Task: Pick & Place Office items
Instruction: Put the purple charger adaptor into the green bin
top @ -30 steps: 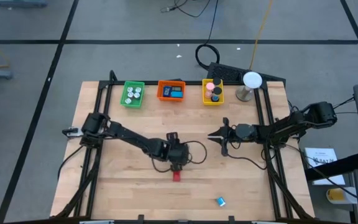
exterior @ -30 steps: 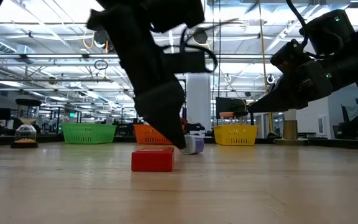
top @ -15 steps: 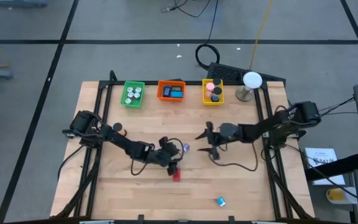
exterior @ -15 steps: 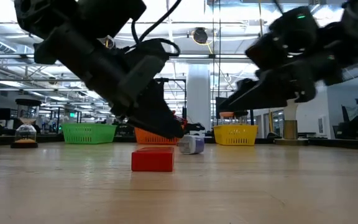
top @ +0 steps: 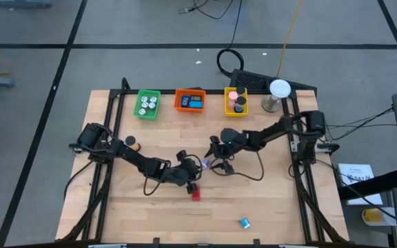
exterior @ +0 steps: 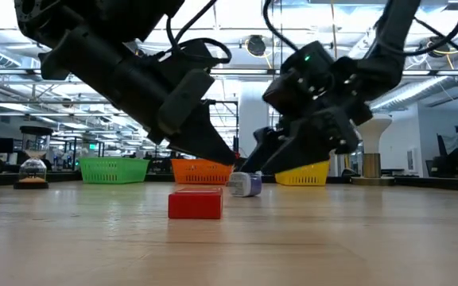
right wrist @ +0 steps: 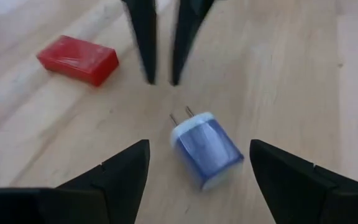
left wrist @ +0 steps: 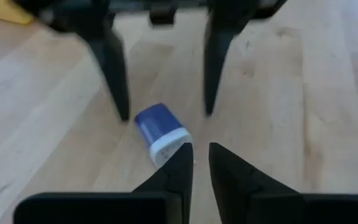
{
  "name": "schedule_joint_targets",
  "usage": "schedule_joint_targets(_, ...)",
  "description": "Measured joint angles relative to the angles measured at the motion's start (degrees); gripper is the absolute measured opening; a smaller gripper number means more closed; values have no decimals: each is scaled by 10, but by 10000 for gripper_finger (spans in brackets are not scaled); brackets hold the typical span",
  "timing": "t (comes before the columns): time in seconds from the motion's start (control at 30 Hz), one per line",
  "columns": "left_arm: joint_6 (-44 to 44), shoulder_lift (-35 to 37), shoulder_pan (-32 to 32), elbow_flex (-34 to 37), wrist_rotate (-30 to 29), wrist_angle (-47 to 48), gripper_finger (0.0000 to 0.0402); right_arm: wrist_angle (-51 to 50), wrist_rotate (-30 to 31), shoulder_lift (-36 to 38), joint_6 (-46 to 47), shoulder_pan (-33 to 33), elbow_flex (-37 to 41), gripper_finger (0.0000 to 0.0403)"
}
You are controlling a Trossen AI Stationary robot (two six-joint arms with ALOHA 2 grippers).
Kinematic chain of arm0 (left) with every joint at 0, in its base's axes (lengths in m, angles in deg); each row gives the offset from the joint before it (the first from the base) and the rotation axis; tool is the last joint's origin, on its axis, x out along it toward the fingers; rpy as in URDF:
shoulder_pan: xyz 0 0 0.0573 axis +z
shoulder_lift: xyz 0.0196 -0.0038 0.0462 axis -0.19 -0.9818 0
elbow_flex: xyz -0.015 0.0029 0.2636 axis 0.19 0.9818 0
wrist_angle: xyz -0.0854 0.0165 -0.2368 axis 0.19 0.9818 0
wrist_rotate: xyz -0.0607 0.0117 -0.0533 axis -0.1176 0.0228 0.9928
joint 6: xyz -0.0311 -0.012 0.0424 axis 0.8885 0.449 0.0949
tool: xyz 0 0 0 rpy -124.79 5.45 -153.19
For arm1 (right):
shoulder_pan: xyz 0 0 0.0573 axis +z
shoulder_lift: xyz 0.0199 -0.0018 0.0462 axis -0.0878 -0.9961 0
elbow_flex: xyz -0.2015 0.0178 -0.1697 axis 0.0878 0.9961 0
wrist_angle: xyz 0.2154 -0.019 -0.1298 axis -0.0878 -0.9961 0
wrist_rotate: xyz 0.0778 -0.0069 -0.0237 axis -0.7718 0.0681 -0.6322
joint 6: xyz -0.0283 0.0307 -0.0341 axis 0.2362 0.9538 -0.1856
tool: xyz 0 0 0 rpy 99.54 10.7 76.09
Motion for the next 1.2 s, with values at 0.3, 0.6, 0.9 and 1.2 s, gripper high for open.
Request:
schedule_joint_targets(0.3,2,0,-16,0,-31,0,143,11,-28,-64,-4,0,-32,245)
schedule_joint_targets(0.6,21,0,-18,0,-48,10,234,26,-25,-70,24,0,-32,143)
schedule_joint_targets(0.9,47,0,-17,0,-109,54,269,104,-25,-70,42,6,-16,124)
schedule_joint_targets(1.2,4,0,-17,57,-115,-119,276,250,9,-64,77,27,25,129)
